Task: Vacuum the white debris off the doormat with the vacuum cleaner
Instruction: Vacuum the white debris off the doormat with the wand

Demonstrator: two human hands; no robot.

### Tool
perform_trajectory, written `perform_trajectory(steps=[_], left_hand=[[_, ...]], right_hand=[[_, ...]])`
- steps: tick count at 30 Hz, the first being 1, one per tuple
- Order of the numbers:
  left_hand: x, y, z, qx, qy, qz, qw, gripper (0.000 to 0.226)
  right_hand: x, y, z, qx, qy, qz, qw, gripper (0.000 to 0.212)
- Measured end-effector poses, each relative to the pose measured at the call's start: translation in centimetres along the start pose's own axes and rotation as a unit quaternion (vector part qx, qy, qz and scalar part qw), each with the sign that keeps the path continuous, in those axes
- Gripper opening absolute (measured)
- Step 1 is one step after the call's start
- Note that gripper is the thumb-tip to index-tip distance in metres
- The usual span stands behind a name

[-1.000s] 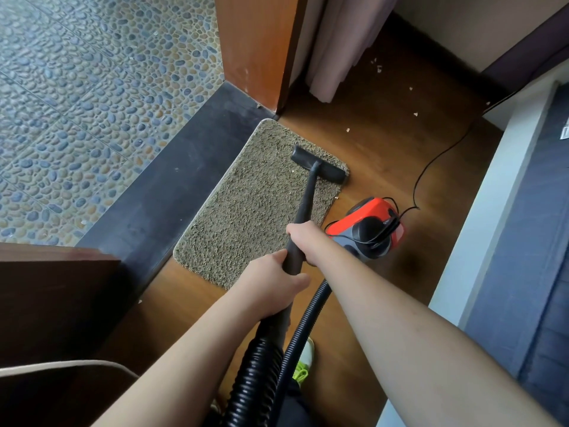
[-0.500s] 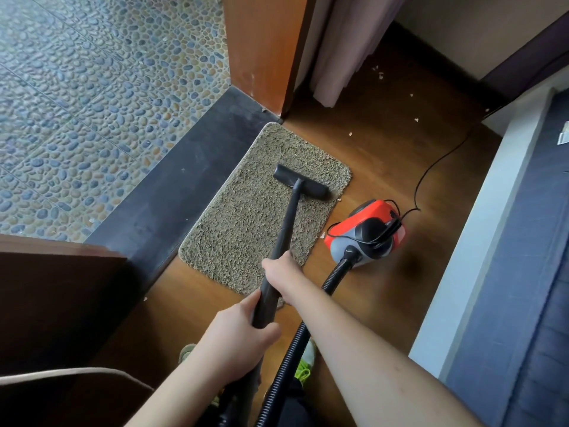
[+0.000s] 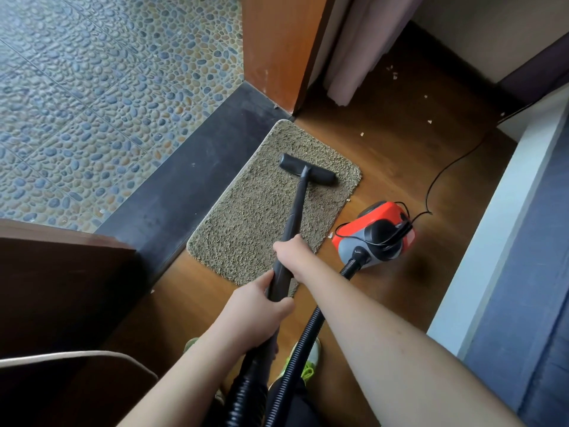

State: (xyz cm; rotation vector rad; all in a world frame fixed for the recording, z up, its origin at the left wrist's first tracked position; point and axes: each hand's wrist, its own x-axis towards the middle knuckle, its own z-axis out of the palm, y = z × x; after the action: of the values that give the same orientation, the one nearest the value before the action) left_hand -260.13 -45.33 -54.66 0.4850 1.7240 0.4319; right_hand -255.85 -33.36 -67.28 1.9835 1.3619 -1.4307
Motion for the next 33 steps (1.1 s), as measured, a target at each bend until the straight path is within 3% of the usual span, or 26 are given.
perform_trajectory(steps=[7,14,19,24,33], left_hand=[[0.9,1.4,-0.3,-0.005,-0.002,-0.006,1.0,0.027],[1.7,0.6,0.5,0.044,0.004,-0.001,0.999,0.029],[2.3,-0.4,0.5,0.082,0.006,0.0,0.997,0.067],[1.6,-1.1,0.0,0.089,0.0,0.005,0.996,0.049],[-1.5,-5.3,-0.1,0.114,-0.001,0.004,0.993,0.073]], right_hand=[[0.8,-1.1,-0.8,0.028,-0.011,0.015,0.999,0.058],[1.3,-0.7,-0.6,-0.012,-0.01,0.018,1.0,0.066],[1.0,-0.5,-0.5,-0.019,-0.018,0.028,0.999,0.062],[-0.3,-0.2,0.3,0.009,-0.027,0.037,0.999,0.062],[-3.1,2.6,3.8,-0.004,-0.044,0.07,0.997,0.066]])
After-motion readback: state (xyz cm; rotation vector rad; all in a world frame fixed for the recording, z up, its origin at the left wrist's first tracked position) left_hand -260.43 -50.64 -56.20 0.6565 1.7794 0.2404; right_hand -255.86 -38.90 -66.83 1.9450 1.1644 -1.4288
